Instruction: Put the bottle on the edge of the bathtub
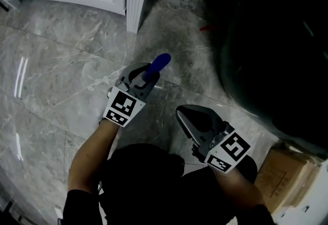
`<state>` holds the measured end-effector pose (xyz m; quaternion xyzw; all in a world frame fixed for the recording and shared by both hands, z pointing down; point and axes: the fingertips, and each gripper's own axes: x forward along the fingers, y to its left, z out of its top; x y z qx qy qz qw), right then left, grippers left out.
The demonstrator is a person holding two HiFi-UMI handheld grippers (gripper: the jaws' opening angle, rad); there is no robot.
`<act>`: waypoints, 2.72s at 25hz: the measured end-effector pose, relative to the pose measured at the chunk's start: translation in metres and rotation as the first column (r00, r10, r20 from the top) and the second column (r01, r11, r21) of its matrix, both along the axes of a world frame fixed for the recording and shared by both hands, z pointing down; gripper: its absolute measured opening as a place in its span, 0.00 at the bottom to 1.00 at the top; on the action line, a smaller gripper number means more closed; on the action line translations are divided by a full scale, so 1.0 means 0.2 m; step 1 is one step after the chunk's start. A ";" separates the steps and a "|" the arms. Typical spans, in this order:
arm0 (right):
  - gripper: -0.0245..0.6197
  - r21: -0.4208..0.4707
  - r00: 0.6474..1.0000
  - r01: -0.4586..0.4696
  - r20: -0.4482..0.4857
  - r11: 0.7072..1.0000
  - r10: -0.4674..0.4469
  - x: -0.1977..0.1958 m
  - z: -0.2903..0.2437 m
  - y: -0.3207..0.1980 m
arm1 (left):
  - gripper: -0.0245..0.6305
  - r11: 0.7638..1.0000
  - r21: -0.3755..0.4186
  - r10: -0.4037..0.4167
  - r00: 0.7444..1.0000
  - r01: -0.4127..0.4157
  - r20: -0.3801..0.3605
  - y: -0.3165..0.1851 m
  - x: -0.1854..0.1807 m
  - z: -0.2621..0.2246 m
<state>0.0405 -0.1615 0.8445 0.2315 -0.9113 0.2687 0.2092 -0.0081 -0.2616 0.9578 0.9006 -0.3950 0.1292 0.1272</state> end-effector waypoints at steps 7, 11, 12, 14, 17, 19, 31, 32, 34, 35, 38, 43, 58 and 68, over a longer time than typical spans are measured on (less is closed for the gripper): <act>0.08 -0.034 0.999 -0.033 -0.020 0.999 0.032 0.08 0.10 -0.03 | 0.27 0.999 0.028 -0.033 0.999 0.034 -0.028 -0.09 0.00 0.12; 0.08 -0.065 0.998 -0.045 -0.045 0.997 0.042 0.12 0.17 -0.03 | 0.27 0.997 0.065 -0.050 0.998 0.051 -0.023 -0.13 0.00 0.18; 0.08 -0.072 0.998 -0.050 -0.051 0.996 0.046 0.13 0.18 -0.02 | 0.27 0.996 0.072 -0.057 0.998 0.058 -0.022 -0.15 0.00 0.20; 0.08 -0.082 0.997 -0.057 -0.059 0.995 0.053 0.14 0.20 -0.01 | 0.27 0.995 0.070 -0.070 0.997 0.071 -0.018 -0.16 0.02 0.25; 0.08 -0.083 0.996 -0.066 -0.064 0.994 0.060 0.14 0.21 0.01 | 0.27 0.996 0.039 -0.082 0.996 0.083 -0.028 -0.16 0.07 0.33; 0.08 -0.083 0.996 -0.066 -0.063 0.994 0.061 0.14 0.21 0.03 | 0.27 0.996 0.023 -0.080 0.996 0.080 -0.033 -0.17 0.11 0.35; 0.08 -0.065 0.997 -0.056 -0.057 0.996 0.052 0.16 0.14 0.05 | 0.27 0.998 -0.017 -0.061 0.998 0.060 -0.031 -0.19 0.22 0.45; 0.08 -0.069 0.997 -0.056 -0.059 0.996 0.052 0.16 0.15 0.06 | 0.27 0.998 -0.020 -0.058 0.998 0.057 -0.034 -0.19 0.24 0.46; 0.08 -0.083 0.996 -0.061 -0.063 0.995 0.056 0.17 0.19 0.06 | 0.27 0.999 -0.017 -0.040 0.999 0.039 -0.022 -0.18 0.27 0.48; 0.08 -0.088 0.997 -0.060 -0.062 0.994 0.054 0.16 0.20 0.07 | 0.27 1.000 -0.008 -0.028 1.000 0.028 -0.015 -0.17 0.28 0.49; 0.08 -0.085 0.997 -0.049 -0.062 0.995 0.044 0.15 0.21 0.07 | 0.29 1.000 -0.002 0.004 1.000 -0.004 0.007 -0.12 0.30 0.52; 0.08 -0.078 0.998 -0.040 -0.042 0.996 0.037 0.12 0.18 0.05 | 0.39 0.995 -0.091 0.045 0.998 -0.041 0.046 -0.02 0.27 0.63; 0.08 -0.040 0.999 0.009 -0.037 0.999 -0.010 0.07 0.10 0.10 | 0.47 0.992 -0.113 0.056 0.997 -0.050 0.058 0.07 0.25 0.56; 0.08 -0.036 0.999 -0.006 -0.053 0.999 0.004 0.07 0.08 0.11 | 0.38 0.994 -0.077 0.088 0.989 -0.079 0.115 0.01 0.27 0.49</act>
